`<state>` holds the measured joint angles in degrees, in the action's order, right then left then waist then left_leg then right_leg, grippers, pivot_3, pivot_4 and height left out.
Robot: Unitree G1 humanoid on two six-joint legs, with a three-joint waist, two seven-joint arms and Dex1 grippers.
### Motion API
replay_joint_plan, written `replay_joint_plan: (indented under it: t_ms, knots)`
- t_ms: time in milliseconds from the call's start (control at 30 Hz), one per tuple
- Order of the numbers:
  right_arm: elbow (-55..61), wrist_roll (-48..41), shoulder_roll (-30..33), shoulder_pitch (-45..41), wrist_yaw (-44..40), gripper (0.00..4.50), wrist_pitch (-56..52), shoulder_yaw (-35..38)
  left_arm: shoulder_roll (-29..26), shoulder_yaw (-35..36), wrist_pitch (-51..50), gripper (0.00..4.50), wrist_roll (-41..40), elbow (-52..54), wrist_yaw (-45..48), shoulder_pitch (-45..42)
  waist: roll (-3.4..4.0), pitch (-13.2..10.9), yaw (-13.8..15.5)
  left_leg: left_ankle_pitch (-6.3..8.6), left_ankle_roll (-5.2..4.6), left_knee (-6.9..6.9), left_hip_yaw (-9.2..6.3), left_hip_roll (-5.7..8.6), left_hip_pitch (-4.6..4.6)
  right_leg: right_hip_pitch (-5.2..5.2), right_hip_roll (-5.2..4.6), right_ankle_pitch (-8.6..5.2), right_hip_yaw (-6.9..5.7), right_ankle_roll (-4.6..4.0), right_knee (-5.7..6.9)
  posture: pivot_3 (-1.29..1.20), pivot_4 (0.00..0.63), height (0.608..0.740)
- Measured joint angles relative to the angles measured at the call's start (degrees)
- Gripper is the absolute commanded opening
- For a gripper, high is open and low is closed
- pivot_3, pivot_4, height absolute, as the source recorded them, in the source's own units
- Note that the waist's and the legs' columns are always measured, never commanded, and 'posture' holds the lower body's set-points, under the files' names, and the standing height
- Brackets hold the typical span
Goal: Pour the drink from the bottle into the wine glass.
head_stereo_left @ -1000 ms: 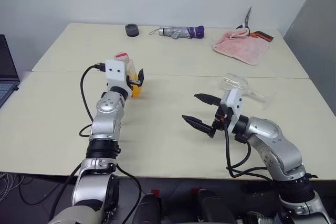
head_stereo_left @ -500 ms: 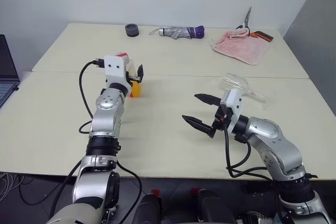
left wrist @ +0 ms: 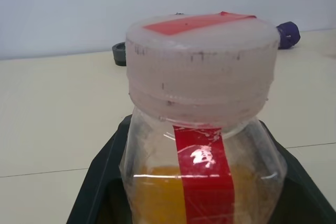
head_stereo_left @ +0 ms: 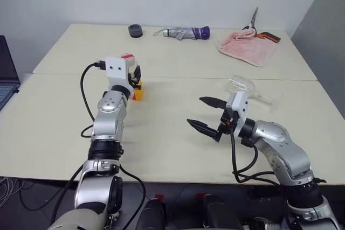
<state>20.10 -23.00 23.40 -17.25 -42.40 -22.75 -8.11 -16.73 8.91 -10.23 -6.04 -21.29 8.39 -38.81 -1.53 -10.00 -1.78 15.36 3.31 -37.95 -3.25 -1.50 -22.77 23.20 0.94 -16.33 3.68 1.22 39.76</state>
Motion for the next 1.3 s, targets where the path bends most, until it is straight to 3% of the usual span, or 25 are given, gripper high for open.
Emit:
replay_joint_plan:
  t_ms: [533,933,1133,1300]
  knots:
    - [0.1,0.3,0.3,0.4,0.7,4.5,0.4,0.4,-0.8,-1.2,-4.7,1.94,-2.7,5.7,9.4,2.2,0.0,0.0,0.0,0.0,0.0,-0.01,-0.01,0.0,-0.01,0.0,-0.02,0.0,0.0,0.0,0.02,0.0,0.15,0.74]
    - [14.3,-5.8,7.8,9.0,4.4,4.5,-9.2,8.8,-0.5,-10.8,-5.0,1.91,-7.9,7.4,34.0,1.5,0.0,0.0,0.3,0.0,0.0,-0.02,-0.01,0.11,-0.03,-0.01,-0.02,-0.01,0.0,0.01,0.0,0.0,0.15,0.74]
    - [21.4,-11.8,7.3,4.6,13.3,4.5,-19.0,12.2,1.8,-17.7,-4.0,1.9,-10.9,6.3,49.7,-0.1,0.0,0.0,0.1,0.0,-0.01,-0.02,-0.01,0.08,-0.04,0.0,0.05,-0.01,0.02,0.01,0.01,0.0,0.15,0.74]
    - [22.7,-13.6,5.5,0.0,19.7,4.5,-24.0,12.0,3.0,-18.7,-0.6,1.9,-10.6,1.8,54.3,-2.6,0.0,0.0,-0.1,0.0,-0.02,-0.01,0.01,0.06,-0.03,0.02,0.09,-0.01,0.06,0.01,0.02,0.0,0.15,0.74]
